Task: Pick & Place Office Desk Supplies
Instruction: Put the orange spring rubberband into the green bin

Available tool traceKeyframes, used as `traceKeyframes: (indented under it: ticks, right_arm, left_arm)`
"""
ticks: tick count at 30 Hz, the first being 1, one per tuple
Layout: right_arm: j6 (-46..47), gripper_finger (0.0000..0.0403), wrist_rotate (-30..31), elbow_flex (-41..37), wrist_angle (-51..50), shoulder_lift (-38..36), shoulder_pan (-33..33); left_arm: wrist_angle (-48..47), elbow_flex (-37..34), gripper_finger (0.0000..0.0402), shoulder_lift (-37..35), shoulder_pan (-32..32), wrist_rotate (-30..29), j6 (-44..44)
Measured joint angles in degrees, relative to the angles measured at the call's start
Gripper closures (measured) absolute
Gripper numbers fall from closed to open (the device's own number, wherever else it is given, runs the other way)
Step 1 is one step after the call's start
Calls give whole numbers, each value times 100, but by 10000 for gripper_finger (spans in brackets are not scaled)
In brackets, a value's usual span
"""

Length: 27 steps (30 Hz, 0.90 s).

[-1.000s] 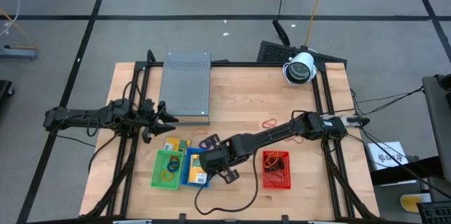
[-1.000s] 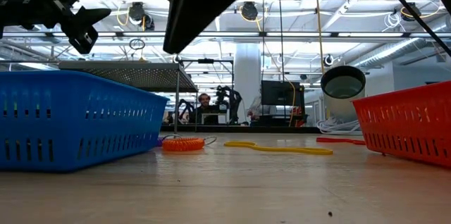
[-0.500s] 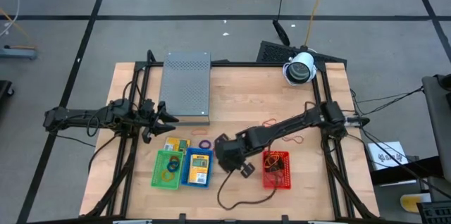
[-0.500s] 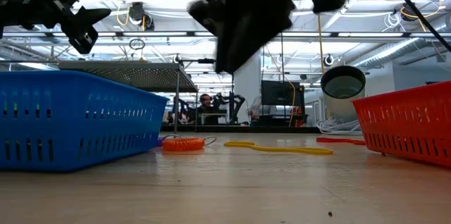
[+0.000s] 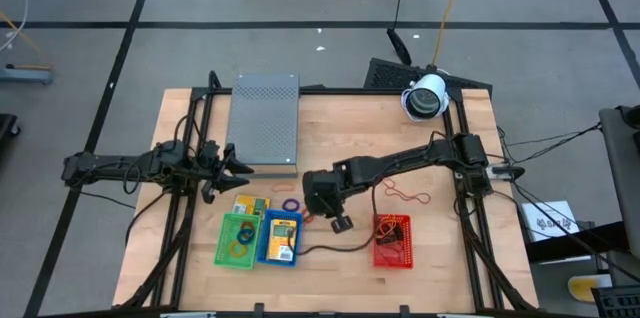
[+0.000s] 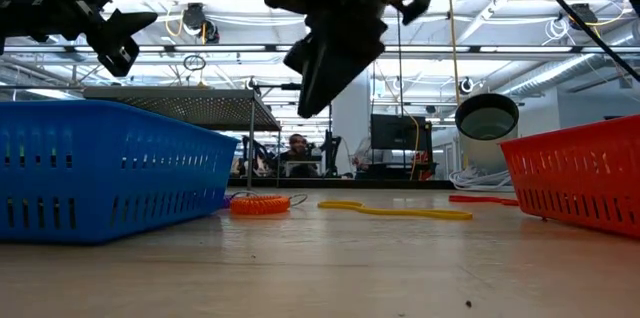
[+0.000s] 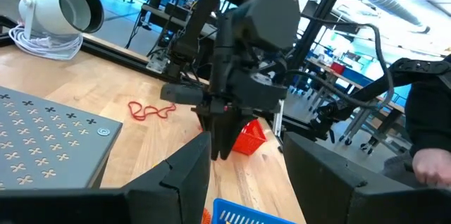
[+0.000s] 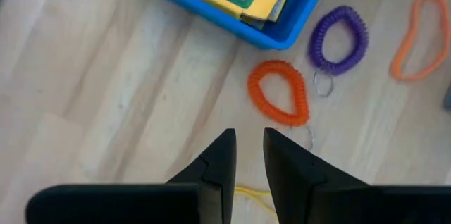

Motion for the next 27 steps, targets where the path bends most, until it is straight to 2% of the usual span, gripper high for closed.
traceKeyframes:
  ticks: [6, 12, 14, 27]
  right_arm:
    - [132, 336, -373, 473, -108, 212, -66]
    - [19, 337, -414, 1231, -920, 749, -95]
    - [-6, 337, -412, 1269, -1140, 760, -89]
    - [189, 337, -372, 1264, -1010, 1055, -134]
  left_arm:
    - [0, 0, 215, 0, -1, 1, -1]
    - [4, 0, 215, 0, -1, -1, -4]
    - [0, 0, 215, 1, -1, -1, -6]
    - [1, 0, 215, 0, 0, -1, -3]
